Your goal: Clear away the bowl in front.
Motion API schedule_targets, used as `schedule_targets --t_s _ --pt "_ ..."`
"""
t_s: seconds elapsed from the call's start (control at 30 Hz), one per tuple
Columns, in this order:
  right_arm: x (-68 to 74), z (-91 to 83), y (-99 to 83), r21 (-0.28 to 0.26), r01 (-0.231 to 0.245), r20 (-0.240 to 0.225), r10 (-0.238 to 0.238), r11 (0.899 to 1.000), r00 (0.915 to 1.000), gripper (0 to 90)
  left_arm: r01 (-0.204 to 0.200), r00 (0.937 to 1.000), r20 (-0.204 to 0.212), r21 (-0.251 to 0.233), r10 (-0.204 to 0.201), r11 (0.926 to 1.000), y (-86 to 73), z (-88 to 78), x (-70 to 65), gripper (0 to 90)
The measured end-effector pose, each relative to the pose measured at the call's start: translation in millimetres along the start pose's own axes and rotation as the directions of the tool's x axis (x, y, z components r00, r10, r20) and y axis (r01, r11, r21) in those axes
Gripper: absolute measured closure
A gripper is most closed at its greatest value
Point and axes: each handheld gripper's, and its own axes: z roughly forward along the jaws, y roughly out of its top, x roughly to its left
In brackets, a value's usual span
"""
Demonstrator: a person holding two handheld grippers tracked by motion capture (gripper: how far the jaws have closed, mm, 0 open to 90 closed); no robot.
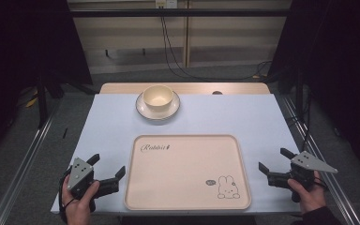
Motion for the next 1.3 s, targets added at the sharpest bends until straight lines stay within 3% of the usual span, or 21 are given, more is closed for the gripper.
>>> schedule_targets --t_s 0.13,0.43,0.57,0.8,0.87,1.03,1.13,1.3 --pt "1.0 2.4 -1.4 0.007 0.013 0.012 -0.013 1.0 0.9998 1.3 -0.008 1.0 -0.002 0.008 0.008 0.9999 0.1 0.4 0.1 1.7" --pt "0.5 2.3 -0.7 0.005 -0.004 -0.028 0.004 1.0 0.9996 1.8 0.005 1.0 0.004 -0.002 -0.005 1.0 0.5 -0.7 0.0 1.7" --pt "0.6 1.4 -0.4 0.0 -0.005 -0.032 0.005 1.0 0.9995 2.1 -0.029 0.9991 0.031 -0.009 0.03 0.9995 0.9 -2.3 -1.2 0.7" --pt "0.5 1.2 0.0 -0.005 0.005 -0.044 -0.005 1.0 0.999 2.3 0.007 0.9993 0.036 -0.008 -0.006 0.9999 2.8 1.4 -2.3 1.5" --pt "1.0 1.2 0.0 -0.007 0.011 -0.043 -0.011 1.0 0.999 3.2 0.009 0.998 0.062 -0.009 -0.008 0.9999 4.7 3.5 -2.4 1.7" --pt "1.6 2.0 0.7 -0.018 0.018 -0.05 -0.019 1.0 0.9986 2.5 0.017 0.9964 0.083 -0.007 -0.016 0.9998 7.5 8.5 -5.0 2.1" --pt "2.1 2.2 0.7 -0.014 0.015 -0.056 -0.016 1.0 0.9983 2.5 0.02 0.9987 0.048 0.0 -0.02 0.9998 8.4 9.8 -4.7 3.4" --pt "1.9 2.6 0.9 -0.017 0.016 -0.063 -0.017 1.0 0.9978 2.5 0.01 0.9985 0.053 0.015 -0.011 0.9998 9.3 12.3 -1.8 3.5"
